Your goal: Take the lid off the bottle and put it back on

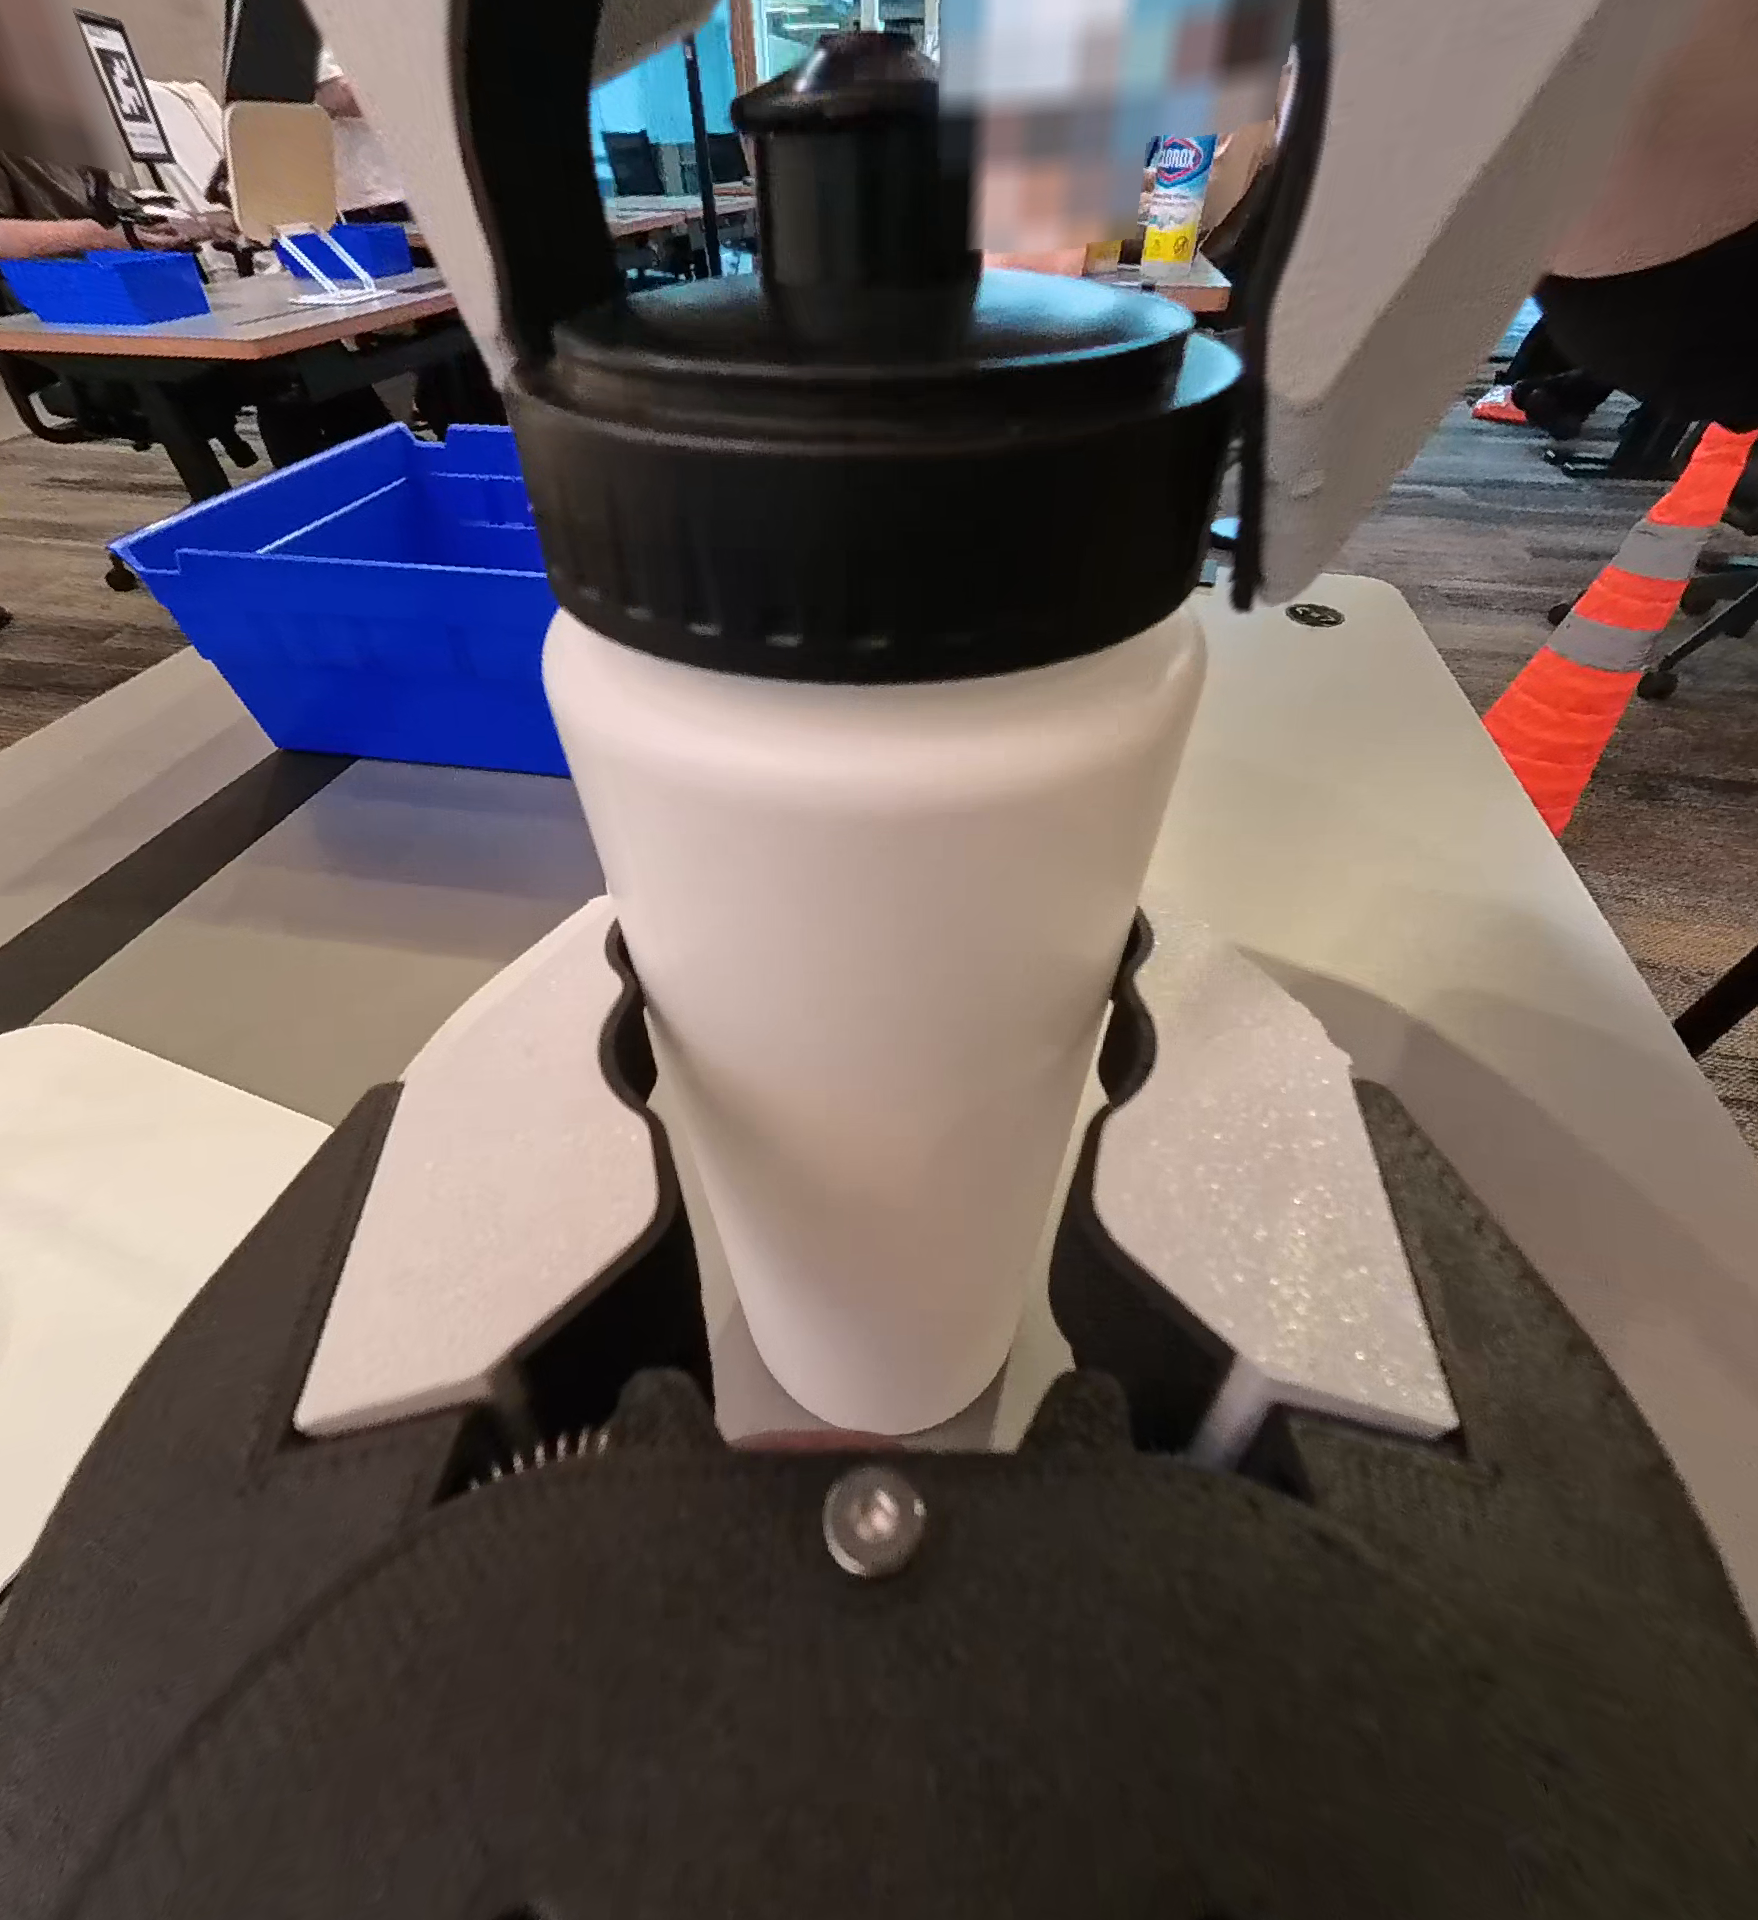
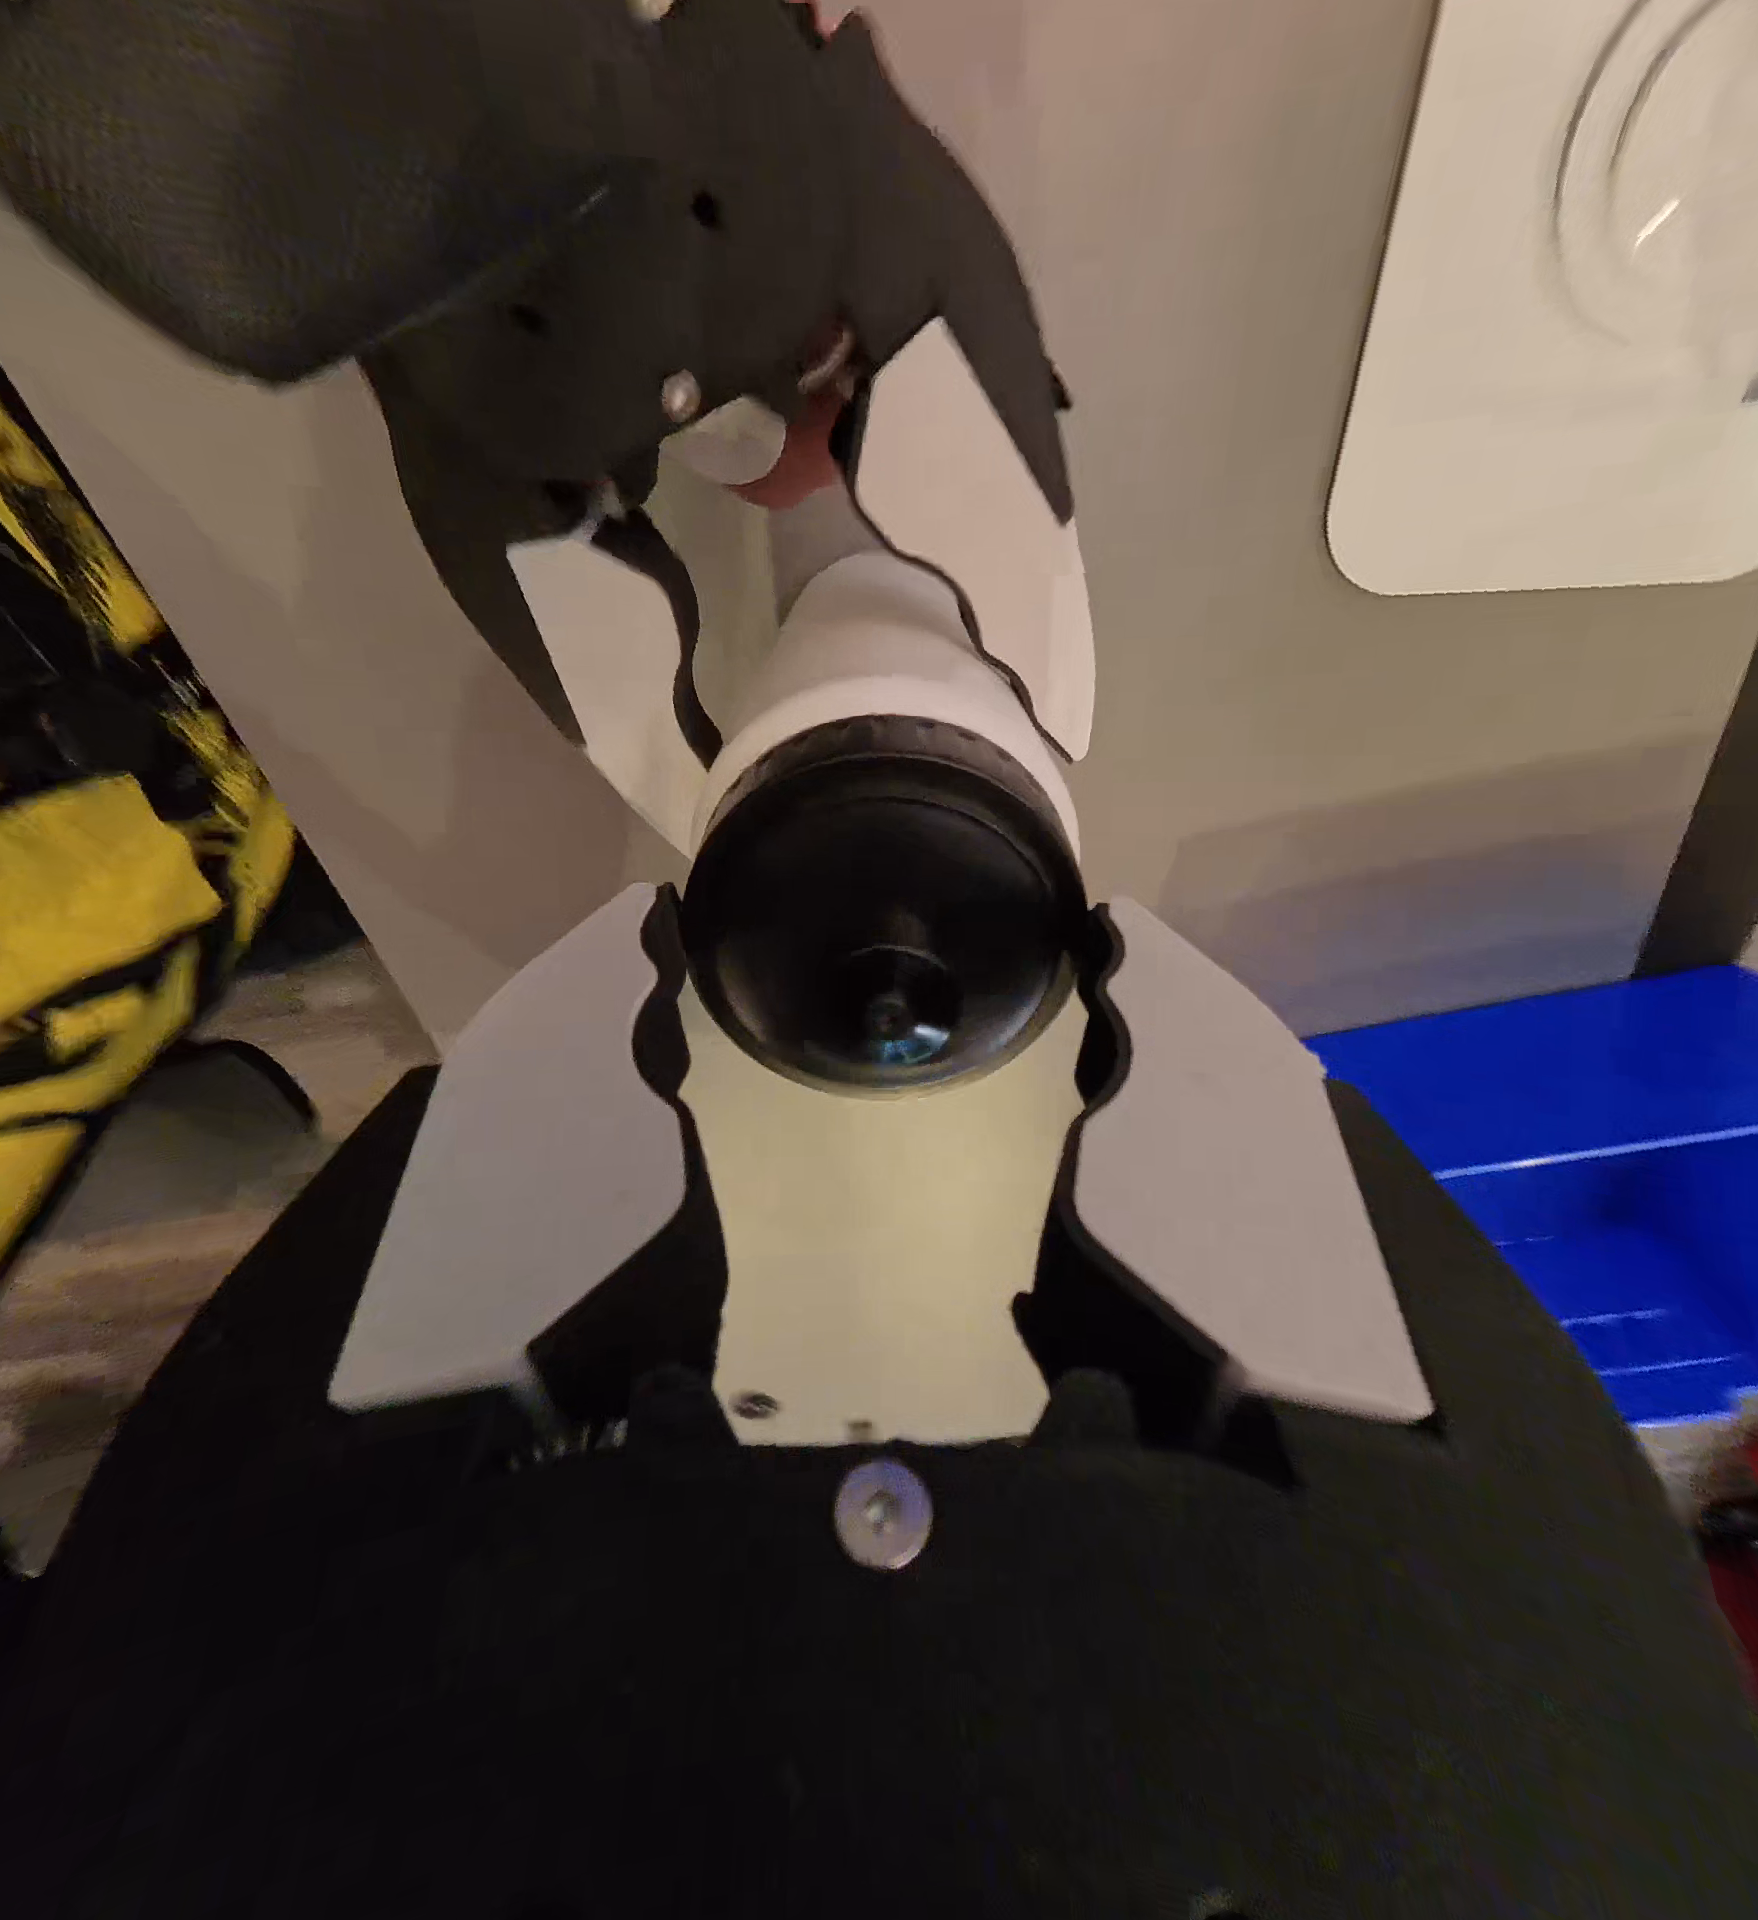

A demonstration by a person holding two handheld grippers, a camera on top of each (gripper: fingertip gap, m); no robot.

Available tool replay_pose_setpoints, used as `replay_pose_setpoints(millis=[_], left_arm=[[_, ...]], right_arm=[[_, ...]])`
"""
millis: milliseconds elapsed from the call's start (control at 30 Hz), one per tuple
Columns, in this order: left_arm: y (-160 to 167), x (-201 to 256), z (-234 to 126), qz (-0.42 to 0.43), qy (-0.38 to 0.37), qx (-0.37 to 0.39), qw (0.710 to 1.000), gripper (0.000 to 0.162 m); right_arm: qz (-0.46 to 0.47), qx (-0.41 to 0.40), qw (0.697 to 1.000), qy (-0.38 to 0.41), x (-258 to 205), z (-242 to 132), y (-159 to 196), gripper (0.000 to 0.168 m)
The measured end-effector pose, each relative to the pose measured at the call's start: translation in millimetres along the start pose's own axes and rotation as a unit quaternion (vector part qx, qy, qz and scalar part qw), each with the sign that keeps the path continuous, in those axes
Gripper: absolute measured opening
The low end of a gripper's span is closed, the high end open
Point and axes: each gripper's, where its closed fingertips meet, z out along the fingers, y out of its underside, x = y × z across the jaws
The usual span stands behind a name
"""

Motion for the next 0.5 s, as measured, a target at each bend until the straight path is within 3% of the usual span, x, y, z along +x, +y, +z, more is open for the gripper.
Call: replay_pose_setpoints(millis=[67,233,500], left_arm=[[0.2,0.2,-0.6,0.001,0.0,-0.001,1.0,0.085],[0.0,0.0,0.0,0.0,0.001,0.001,1.0,0.085],[0.0,0.2,-0.5,0.0,0.001,0.002,1.0,0.085]], right_arm=[[-0.057,-0.009,0.998,0.008,-0.6,0.1,3.7,0.084],[-0.202,0.048,0.977,0.038,-5.8,-14.2,-12.5,0.085],[-0.217,0.027,0.975,0.029,-0.7,-2.6,-8.2,0.071]])
